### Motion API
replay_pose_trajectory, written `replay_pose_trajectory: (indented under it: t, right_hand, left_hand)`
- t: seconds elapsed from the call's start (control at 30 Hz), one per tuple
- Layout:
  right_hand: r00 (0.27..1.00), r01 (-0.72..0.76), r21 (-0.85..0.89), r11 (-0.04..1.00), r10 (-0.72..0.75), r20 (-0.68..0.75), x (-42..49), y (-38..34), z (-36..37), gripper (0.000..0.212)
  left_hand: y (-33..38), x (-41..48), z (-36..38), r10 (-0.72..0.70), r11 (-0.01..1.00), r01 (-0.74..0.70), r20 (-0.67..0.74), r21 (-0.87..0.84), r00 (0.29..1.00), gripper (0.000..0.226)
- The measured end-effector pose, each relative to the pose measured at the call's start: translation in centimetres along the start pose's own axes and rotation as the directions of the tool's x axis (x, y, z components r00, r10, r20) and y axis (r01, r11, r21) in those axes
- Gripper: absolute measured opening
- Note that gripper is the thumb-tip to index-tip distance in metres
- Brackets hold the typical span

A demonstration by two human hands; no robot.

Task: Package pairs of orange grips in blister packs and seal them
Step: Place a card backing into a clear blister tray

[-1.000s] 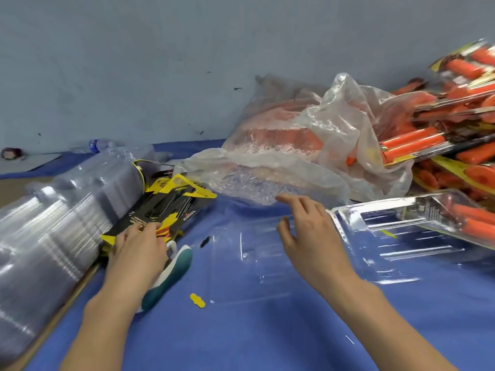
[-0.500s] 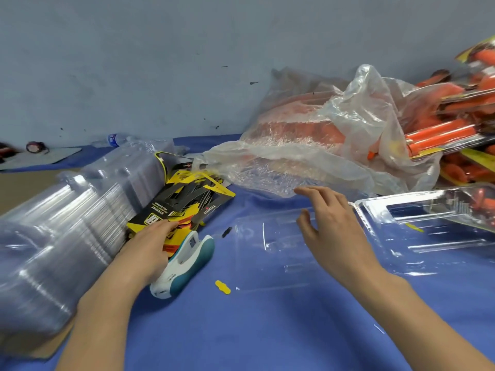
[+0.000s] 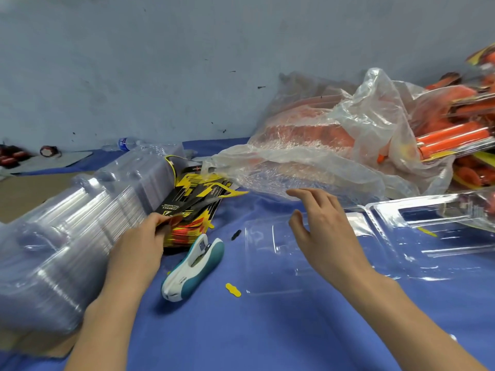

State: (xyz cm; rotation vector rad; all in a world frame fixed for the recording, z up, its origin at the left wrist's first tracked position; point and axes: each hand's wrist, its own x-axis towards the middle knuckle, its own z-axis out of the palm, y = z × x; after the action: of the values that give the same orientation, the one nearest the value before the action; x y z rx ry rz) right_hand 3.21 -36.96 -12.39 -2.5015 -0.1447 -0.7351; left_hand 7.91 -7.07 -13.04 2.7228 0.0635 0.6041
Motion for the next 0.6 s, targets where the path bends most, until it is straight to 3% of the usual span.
replay_pose_trajectory:
  t: [0.07,0.23,0.4,0.6]
  right_hand:
    - [1.000,0.000,0.013,1.000,0.000,0.000,0.2,-0.1,0.3,0.040]
    - [1.000,0.026,0.102,0.994,-0.027,0.006,0.6,-1.6,1.5,0.042]
    - [0.963,0.184,0.129,0.974,-0.205,0.175,0.7,-5.2,4.4,0.054]
    - [0.949,0.196,0.082,0.977,-0.210,0.234,1.6,-7.5,7.9,0.046]
  left_hand:
    - [0.2,0.0,-0.1,0.020,1.000,-0.019,-0.073,0.010,0.997,0.011]
    - [1.2,0.0,0.0,0.008,1.000,-0.005,-0.125,0.030,0.992,0.028]
    - [2.4,0.1,0.7,0.028,0.999,-0.026,-0.074,0.025,0.997,0.032]
    - [3.2,0.1,0.4,0.030,0.999,-0.032,-0.088,-0.023,0.996,0.042]
